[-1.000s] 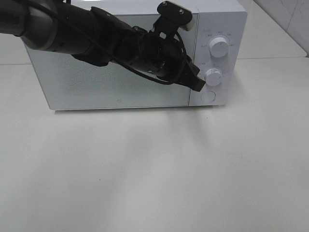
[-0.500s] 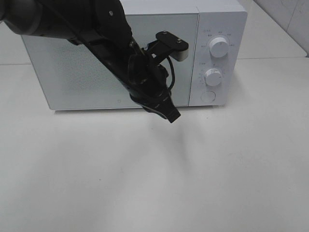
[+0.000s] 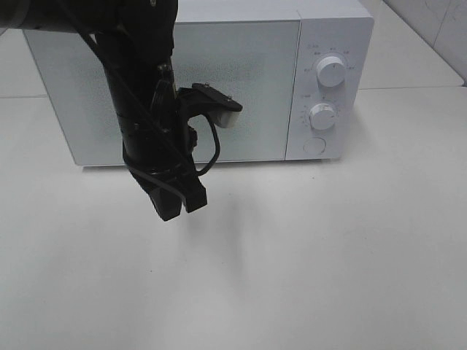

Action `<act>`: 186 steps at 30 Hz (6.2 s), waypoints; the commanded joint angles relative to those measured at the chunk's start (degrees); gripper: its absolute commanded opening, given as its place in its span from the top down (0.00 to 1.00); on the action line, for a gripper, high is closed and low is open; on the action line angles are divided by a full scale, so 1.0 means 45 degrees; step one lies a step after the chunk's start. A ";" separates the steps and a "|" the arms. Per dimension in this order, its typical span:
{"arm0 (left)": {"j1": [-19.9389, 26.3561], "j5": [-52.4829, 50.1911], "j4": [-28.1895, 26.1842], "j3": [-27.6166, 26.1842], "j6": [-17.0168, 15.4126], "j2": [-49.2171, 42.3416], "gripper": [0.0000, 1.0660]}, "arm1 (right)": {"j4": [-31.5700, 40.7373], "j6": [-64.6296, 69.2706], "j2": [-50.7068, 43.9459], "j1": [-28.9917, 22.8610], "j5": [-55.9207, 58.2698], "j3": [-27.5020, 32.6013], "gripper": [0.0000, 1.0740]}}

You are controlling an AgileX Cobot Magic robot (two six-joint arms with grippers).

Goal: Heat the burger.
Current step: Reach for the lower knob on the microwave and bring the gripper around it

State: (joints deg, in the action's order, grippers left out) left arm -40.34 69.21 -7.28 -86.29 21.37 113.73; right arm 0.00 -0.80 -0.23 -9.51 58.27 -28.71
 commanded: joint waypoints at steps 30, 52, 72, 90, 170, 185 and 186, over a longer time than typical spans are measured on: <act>0.6685 0.0942 0.1210 0.4113 -0.4915 -0.7194 1.00 | 0.0127 -0.0166 -0.0293 0.0038 -0.0216 0.0038 0.31; 0.6685 0.0764 0.1146 0.9613 -0.5157 -1.6336 1.00 | 0.0127 -0.0166 -0.0293 0.0038 -0.0216 0.0038 0.31; 0.6685 0.0191 0.0980 1.1968 -0.4507 -2.5719 1.00 | 0.0127 -0.0166 -0.0293 0.0038 -0.0216 0.0038 0.31; 0.6697 -0.2139 0.0904 1.2796 -0.3578 -2.5439 1.00 | 0.0127 -0.0166 -0.0280 0.0038 -0.0216 0.0038 0.31; 0.6697 -0.2139 0.0866 1.2796 -0.3578 -2.5452 1.00 | 0.0140 -0.0204 1.5330 0.0038 -1.5814 -0.0255 0.32; 0.6697 -0.2139 0.0866 1.2796 -0.3578 -2.5452 1.00 | 0.0127 -0.0216 1.8768 0.0038 -1.9990 -0.0255 0.32; 0.6697 -0.2139 0.0866 1.2796 -0.3578 -2.5452 1.00 | 0.0115 -0.0216 1.8959 0.0038 -2.0168 -0.0255 0.32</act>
State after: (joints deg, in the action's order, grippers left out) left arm -10.31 60.50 -2.98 -28.88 5.10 -0.29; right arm 0.46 -0.86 84.00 -9.51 -30.19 -29.56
